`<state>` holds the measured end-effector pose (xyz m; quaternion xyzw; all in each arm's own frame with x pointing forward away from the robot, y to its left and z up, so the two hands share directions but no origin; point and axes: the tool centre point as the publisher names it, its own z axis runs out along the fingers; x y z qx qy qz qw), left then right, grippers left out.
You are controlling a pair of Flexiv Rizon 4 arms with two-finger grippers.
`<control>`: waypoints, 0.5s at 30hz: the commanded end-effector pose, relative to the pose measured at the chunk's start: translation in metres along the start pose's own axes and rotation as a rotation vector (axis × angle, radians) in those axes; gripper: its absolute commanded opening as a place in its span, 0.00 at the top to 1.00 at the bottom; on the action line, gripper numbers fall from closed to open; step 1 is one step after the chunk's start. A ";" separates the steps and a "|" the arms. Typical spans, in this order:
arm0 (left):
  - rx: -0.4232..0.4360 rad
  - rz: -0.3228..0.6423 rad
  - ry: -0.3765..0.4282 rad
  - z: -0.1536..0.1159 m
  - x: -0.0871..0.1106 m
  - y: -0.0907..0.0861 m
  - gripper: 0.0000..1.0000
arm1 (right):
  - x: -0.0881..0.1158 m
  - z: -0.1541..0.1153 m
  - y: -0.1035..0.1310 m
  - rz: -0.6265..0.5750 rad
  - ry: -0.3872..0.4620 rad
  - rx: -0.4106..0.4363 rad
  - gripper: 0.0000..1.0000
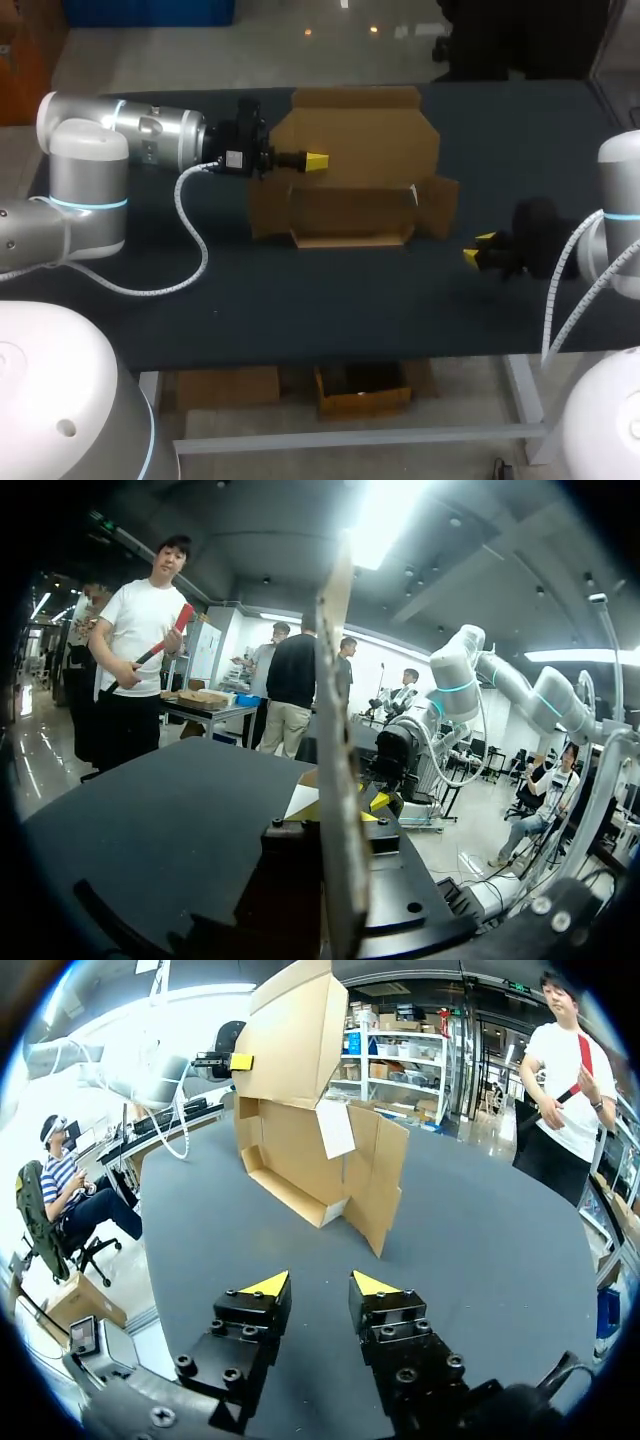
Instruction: Assemble the packaging by folding the flat box into shape, placing the metal phone stand inside, and closing the box properly
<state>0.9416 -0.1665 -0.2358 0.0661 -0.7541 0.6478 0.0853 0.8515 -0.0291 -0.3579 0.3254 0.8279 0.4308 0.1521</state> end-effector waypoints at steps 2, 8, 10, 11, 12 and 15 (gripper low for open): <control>-0.002 0.000 0.003 0.001 -0.002 0.005 1.00 | -0.014 0.011 0.000 -0.008 0.006 -0.005 0.60; -0.002 0.000 0.003 0.001 -0.002 0.005 1.00 | -0.029 0.018 0.003 -0.030 0.005 0.005 0.60; -0.002 0.000 0.003 0.001 -0.002 0.005 1.00 | -0.032 0.021 0.004 -0.037 0.014 0.005 0.60; -0.002 0.000 0.003 0.001 -0.002 0.005 1.00 | -0.033 0.023 0.004 -0.046 0.026 0.004 0.60; -0.002 0.000 0.003 0.001 -0.002 0.005 1.00 | -0.034 0.025 0.005 -0.049 0.032 0.003 0.60; -0.002 0.000 0.003 0.001 -0.002 0.005 1.00 | -0.039 0.031 0.007 -0.056 0.045 0.007 0.60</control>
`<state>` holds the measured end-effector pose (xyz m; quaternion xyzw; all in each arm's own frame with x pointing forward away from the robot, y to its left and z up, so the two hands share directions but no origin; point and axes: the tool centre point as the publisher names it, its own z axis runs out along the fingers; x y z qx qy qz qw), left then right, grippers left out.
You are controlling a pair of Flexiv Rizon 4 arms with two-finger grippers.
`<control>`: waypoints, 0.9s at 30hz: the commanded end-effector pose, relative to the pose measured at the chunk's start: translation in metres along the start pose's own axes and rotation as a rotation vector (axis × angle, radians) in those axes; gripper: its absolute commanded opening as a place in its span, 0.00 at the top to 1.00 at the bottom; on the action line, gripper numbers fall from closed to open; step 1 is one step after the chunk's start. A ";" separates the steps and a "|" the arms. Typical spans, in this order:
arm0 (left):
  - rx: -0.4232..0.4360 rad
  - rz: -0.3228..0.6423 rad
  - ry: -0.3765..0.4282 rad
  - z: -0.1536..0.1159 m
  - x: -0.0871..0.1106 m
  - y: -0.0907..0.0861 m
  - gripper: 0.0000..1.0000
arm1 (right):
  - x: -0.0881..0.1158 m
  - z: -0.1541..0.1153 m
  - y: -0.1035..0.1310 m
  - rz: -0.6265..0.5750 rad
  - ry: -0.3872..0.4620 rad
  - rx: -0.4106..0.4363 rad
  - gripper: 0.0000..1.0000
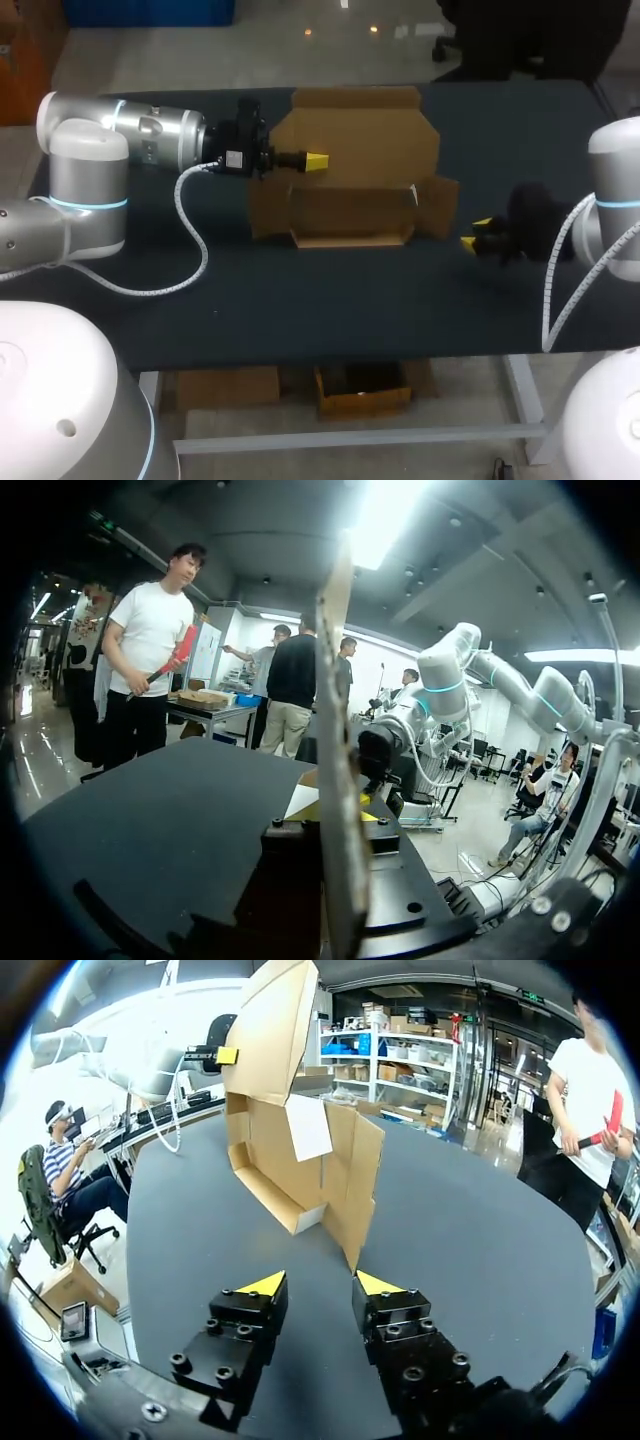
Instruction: Assemble the packaging by folding the flat box into shape, placing the metal phone stand inside, and closing the box properly
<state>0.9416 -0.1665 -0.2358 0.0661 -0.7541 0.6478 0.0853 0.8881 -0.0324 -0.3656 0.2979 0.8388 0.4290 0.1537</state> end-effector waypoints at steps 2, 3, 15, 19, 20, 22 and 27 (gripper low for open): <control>-0.002 0.000 0.003 0.001 -0.002 0.005 1.00 | -0.012 0.014 0.002 -0.004 0.018 0.019 0.60; -0.002 0.000 0.003 0.001 -0.002 0.005 1.00 | -0.012 0.016 0.003 -0.008 0.022 0.020 0.60; -0.002 0.000 0.003 0.001 -0.002 0.005 1.00 | -0.026 0.036 0.016 -0.041 0.054 0.011 0.60; -0.002 0.000 0.003 0.001 -0.002 0.005 1.00 | -0.028 0.044 0.019 -0.045 0.061 0.010 0.61; -0.002 0.000 0.003 0.001 -0.002 0.005 1.00 | -0.028 0.045 0.020 -0.046 0.062 0.010 0.61; -0.002 0.000 0.003 0.001 -0.002 0.005 1.00 | -0.029 0.048 0.021 -0.049 0.065 0.009 0.61; -0.002 0.000 0.003 0.001 -0.002 0.005 1.00 | -0.032 0.052 0.024 -0.052 0.070 -0.002 0.62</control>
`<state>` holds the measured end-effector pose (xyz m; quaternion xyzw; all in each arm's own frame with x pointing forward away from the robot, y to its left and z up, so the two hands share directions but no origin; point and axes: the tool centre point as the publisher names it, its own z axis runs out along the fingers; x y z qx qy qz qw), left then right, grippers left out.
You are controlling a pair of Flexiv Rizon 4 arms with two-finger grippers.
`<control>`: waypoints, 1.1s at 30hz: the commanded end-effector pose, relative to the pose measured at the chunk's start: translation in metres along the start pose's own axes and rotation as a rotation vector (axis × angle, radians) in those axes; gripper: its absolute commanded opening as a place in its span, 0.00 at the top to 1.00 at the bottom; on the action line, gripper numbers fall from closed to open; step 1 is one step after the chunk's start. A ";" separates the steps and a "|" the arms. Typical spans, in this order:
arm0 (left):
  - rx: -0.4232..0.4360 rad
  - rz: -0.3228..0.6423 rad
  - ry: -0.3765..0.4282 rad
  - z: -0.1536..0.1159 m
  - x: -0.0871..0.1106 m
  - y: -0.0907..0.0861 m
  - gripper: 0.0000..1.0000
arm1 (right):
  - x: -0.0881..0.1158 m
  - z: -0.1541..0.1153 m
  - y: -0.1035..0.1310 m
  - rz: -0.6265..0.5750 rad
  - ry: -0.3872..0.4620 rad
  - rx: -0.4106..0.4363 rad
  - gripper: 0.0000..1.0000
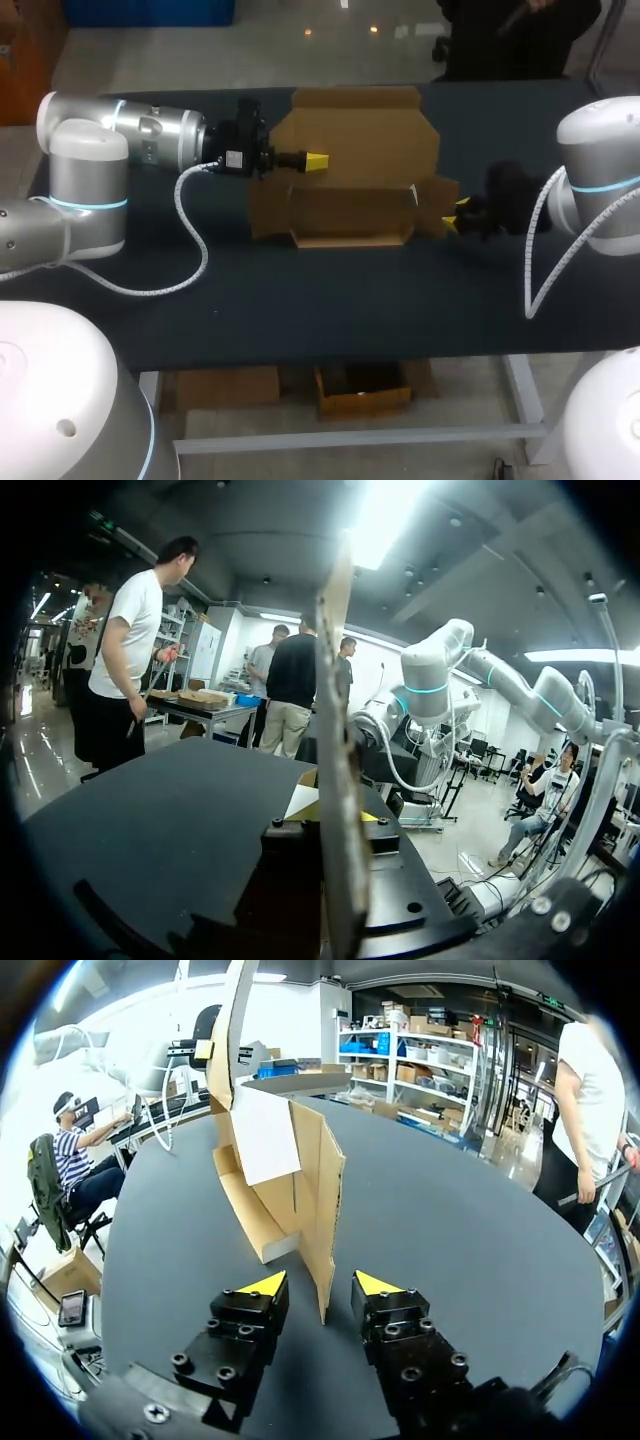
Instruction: Assemble the packaging by folding the flat box into shape, placing the metal phone stand inside, and closing the box properly
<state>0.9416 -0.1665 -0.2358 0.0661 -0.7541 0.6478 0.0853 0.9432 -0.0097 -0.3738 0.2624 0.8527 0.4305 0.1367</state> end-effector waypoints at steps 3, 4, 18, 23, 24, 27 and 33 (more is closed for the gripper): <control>-0.002 0.000 0.003 0.001 -0.002 0.005 1.00 | -0.005 0.008 0.002 0.000 0.007 -0.016 0.64; -0.002 0.000 0.003 0.001 -0.002 0.005 1.00 | -0.006 0.009 0.002 -0.001 0.008 -0.018 0.64; -0.002 0.000 0.003 0.001 -0.002 0.005 1.00 | -0.002 0.017 0.006 0.004 0.019 -0.058 0.81; -0.002 0.000 0.003 0.001 -0.002 0.005 1.00 | 0.001 0.016 0.008 0.002 0.016 -0.065 0.91; -0.002 0.000 0.003 0.001 -0.002 0.005 1.00 | 0.001 0.016 0.008 0.001 0.015 -0.065 0.94; -0.002 0.000 0.003 0.001 -0.002 0.005 1.00 | 0.004 0.017 0.009 0.001 0.012 -0.065 0.98; -0.002 0.000 0.003 0.001 -0.002 0.005 1.00 | 0.011 0.016 0.009 0.008 -0.001 -0.066 1.00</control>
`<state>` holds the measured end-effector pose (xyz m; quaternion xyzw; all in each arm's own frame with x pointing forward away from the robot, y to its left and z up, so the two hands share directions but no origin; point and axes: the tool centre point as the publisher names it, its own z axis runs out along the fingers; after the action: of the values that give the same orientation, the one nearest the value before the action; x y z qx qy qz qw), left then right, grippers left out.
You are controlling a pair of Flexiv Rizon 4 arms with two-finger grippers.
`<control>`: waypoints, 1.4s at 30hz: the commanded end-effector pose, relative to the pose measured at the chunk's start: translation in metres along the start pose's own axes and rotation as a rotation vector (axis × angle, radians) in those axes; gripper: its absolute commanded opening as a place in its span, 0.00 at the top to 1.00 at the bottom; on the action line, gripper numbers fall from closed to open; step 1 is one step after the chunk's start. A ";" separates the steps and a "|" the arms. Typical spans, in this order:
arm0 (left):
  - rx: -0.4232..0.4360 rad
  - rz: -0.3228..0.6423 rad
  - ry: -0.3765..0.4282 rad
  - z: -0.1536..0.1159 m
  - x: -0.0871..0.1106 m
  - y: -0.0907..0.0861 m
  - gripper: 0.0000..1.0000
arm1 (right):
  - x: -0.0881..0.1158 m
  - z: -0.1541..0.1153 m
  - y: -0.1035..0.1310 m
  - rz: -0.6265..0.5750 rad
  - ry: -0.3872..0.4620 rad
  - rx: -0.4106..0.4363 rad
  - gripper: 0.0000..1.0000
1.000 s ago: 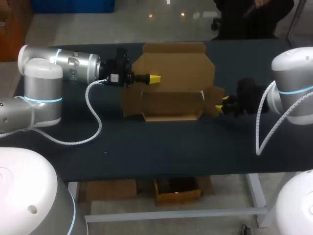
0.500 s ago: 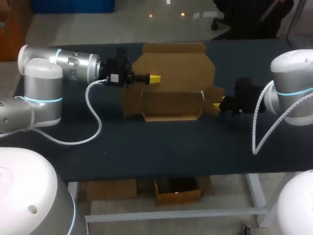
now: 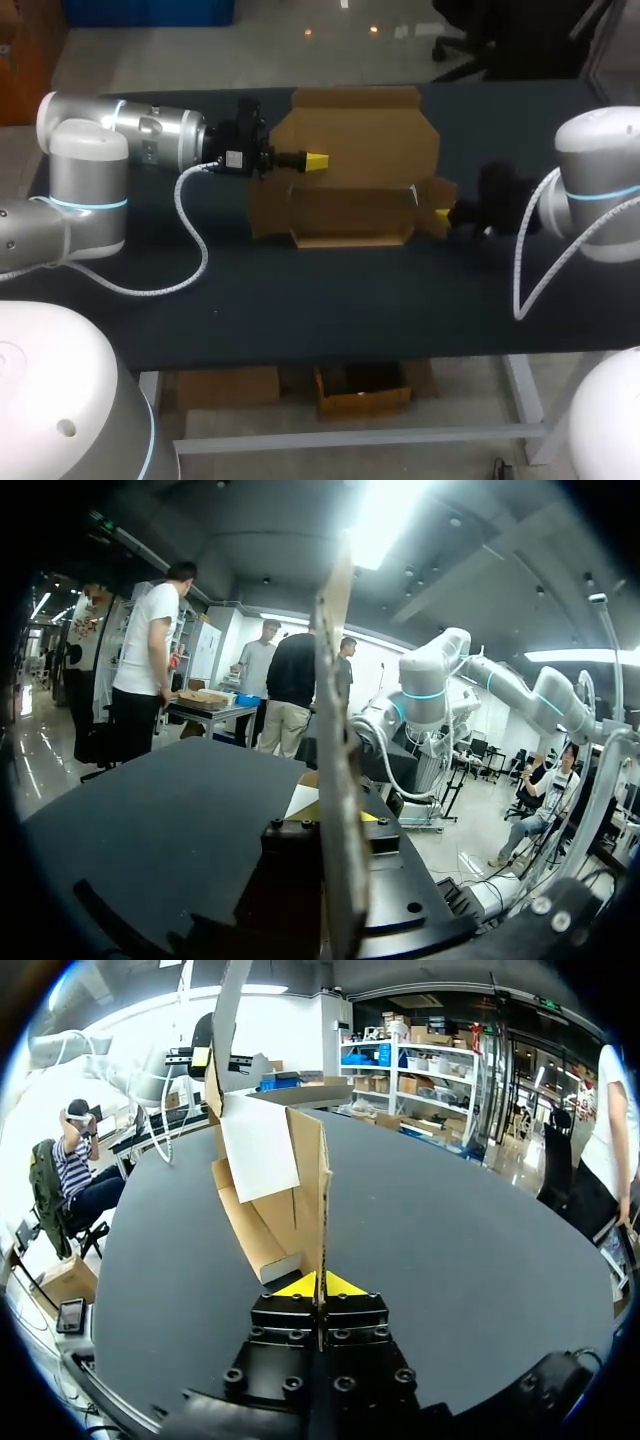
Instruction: Assemble the packaging by folding the flat box into shape, placing the metal phone stand inside, and closing the box properly
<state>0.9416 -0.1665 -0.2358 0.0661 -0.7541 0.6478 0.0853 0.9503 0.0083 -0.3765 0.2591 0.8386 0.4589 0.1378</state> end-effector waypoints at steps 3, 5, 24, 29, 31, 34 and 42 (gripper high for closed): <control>-0.002 0.000 0.003 0.001 -0.002 0.005 1.00 | 0.010 0.000 -0.001 0.005 -0.020 -0.005 1.00; -0.002 0.000 0.003 0.001 -0.002 0.005 1.00 | 0.012 0.000 -0.001 0.011 -0.028 -0.004 1.00; -0.002 0.000 0.003 0.001 -0.002 0.005 1.00 | 0.033 0.000 -0.002 0.092 -0.146 0.002 1.00; -0.002 0.000 0.003 0.001 -0.002 0.005 1.00 | 0.036 0.002 0.000 0.114 -0.181 0.013 1.00; -0.002 0.000 0.003 0.001 -0.002 0.005 1.00 | 0.038 0.003 0.000 0.118 -0.192 0.019 1.00; -0.002 0.000 0.003 0.001 -0.002 0.005 1.00 | 0.040 0.005 0.001 0.127 -0.209 0.029 0.98; -0.002 0.000 0.003 0.001 -0.002 0.005 1.00 | 0.049 0.012 0.006 0.137 -0.244 0.055 0.98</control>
<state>0.9416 -0.1663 -0.2361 0.0662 -0.7544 0.6476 0.0851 0.9149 0.0352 -0.3763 0.3620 0.8095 0.4247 0.1828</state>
